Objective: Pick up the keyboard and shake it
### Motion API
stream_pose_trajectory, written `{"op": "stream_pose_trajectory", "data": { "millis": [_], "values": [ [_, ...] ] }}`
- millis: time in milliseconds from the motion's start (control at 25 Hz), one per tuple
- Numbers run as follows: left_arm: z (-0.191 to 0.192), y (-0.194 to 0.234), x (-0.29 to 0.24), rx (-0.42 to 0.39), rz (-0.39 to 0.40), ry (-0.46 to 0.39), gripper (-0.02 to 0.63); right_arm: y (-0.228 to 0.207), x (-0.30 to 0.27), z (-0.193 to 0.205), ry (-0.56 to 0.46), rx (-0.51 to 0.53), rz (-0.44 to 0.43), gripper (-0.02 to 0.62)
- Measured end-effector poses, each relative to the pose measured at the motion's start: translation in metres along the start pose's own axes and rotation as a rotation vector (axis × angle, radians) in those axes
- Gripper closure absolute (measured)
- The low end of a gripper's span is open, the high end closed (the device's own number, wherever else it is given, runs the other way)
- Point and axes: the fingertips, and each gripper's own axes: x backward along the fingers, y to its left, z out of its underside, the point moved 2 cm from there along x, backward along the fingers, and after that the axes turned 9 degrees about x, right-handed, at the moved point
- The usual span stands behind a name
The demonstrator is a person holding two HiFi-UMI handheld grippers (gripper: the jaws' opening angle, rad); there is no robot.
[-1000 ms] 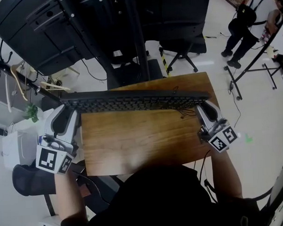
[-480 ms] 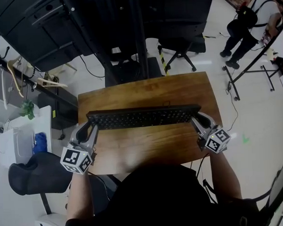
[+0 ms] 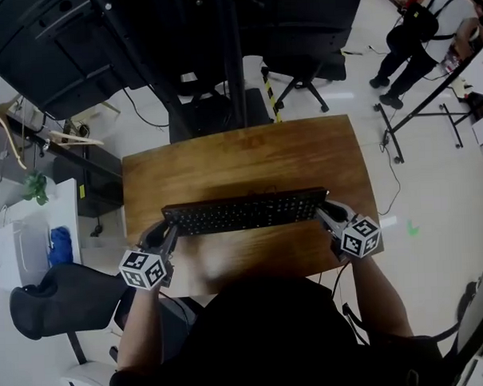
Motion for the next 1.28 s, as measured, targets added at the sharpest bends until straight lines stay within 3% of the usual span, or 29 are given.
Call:
{"op": "stream_pose_trajectory", "data": {
  "millis": [840, 1080, 1280],
  "values": [
    [0.115, 0.041, -0.042, 0.257, -0.052, 0.293, 0.502, -0.010, -0.032, 0.092, 0.339, -0.155, -0.010, 0.503],
    [0.134, 0.050, -0.061, 0.301, -0.065, 0.380, 0.500, -0.016, -0.038, 0.103, 0.397, -0.169, 0.046, 0.505],
    [0.136, 0.054, -0.071, 0.315, -0.063, 0.403, 0.498, -0.023, -0.041, 0.108, 0.418, -0.183, 0.117, 0.495]
  ]
}}
